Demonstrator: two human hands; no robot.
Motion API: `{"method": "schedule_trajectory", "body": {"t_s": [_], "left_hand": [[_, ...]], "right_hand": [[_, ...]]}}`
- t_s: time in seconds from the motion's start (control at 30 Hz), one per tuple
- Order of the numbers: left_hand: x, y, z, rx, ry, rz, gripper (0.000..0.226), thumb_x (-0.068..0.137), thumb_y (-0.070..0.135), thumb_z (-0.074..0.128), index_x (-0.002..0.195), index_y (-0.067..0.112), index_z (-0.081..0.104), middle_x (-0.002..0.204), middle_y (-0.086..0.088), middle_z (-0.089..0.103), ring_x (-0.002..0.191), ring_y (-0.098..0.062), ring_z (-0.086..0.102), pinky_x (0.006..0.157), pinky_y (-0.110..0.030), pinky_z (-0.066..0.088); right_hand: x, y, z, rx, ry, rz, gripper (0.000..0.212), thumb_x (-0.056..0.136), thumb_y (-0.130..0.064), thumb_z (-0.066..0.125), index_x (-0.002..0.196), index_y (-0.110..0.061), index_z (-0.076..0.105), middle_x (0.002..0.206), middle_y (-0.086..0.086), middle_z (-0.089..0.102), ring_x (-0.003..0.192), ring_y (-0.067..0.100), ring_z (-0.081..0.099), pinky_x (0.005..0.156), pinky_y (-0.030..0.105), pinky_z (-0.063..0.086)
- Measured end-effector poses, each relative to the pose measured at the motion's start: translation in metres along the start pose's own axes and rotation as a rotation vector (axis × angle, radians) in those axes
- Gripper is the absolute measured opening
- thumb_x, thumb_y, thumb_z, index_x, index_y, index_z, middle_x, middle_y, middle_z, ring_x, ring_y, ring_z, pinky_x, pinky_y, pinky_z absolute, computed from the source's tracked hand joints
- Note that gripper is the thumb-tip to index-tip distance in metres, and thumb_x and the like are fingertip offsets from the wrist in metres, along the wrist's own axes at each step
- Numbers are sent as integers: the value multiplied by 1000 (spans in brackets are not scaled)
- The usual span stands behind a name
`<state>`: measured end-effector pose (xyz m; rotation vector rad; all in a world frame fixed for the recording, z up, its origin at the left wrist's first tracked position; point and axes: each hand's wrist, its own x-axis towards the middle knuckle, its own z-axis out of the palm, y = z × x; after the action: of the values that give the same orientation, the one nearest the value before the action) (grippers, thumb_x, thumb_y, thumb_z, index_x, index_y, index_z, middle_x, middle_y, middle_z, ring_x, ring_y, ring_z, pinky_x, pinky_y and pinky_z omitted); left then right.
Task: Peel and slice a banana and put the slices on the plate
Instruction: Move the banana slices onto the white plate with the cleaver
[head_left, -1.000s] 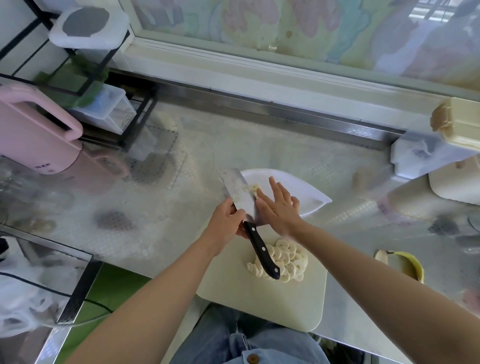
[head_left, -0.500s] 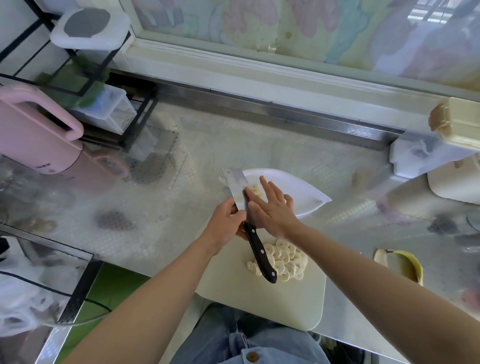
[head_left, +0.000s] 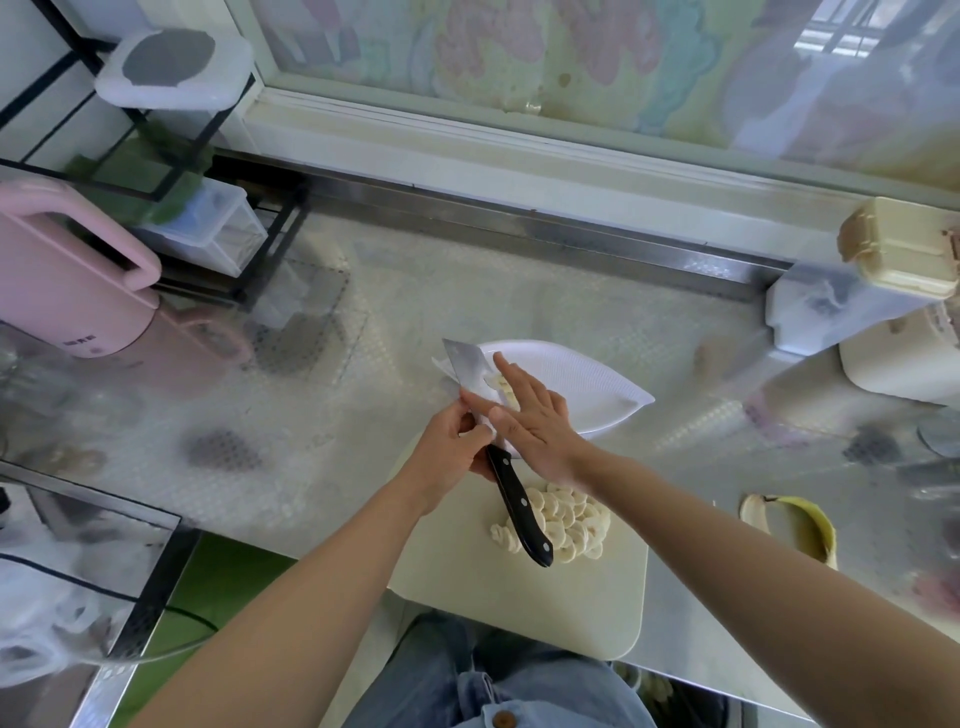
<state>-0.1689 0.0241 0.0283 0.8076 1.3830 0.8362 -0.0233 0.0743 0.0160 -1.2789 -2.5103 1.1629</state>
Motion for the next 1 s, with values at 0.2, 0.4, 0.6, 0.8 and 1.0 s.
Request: {"method": "schedule_trajectory", "body": {"t_s": [0.2, 0.4, 0.6, 0.8, 1.0], "left_hand": [[-2, -2, 0, -30, 0, 11, 26, 94, 1, 46, 116, 6, 59, 104, -22, 66, 86, -30, 71, 66, -39, 58], [-3, -5, -5, -9, 45, 0, 37, 91, -3, 42, 121, 12, 59, 106, -15, 68, 81, -27, 69, 70, -45, 59], [-2, -2, -8, 7, 78, 5, 35, 90, -4, 42, 117, 9, 60, 99, -18, 66, 76, -27, 68, 62, -39, 58], [-4, -3, -5, 53, 61, 12, 32, 92, 1, 46, 118, 13, 59, 101, -14, 67, 80, -24, 69, 63, -41, 60], [-5, -2, -4, 49, 73, 9, 33, 91, -2, 42, 116, 10, 61, 101, -15, 67, 69, -21, 68, 61, -40, 59]], "right_hand": [[-4, 9, 8, -89, -14, 83, 54, 91, -60, 3, 143, -53, 12, 158, -9, -14, 144, 10, -16, 112, 39, -7], [-4, 20, 9, -121, 8, 257, 67, 88, -60, 3, 150, -36, 9, 158, -7, -17, 145, 12, -13, 113, 43, -2], [-2, 20, 6, -85, 157, 276, 66, 84, -66, -2, 147, -47, 3, 158, -7, -15, 145, 17, -6, 113, 46, 3], [7, 7, 7, -132, 58, 152, 57, 89, -61, 3, 145, -51, 12, 158, -6, -16, 144, 13, -13, 112, 44, -2], [10, 13, 3, -280, -3, 361, 57, 99, -50, 11, 151, -27, 13, 158, 3, -19, 145, 21, -15, 114, 50, 1]]}}
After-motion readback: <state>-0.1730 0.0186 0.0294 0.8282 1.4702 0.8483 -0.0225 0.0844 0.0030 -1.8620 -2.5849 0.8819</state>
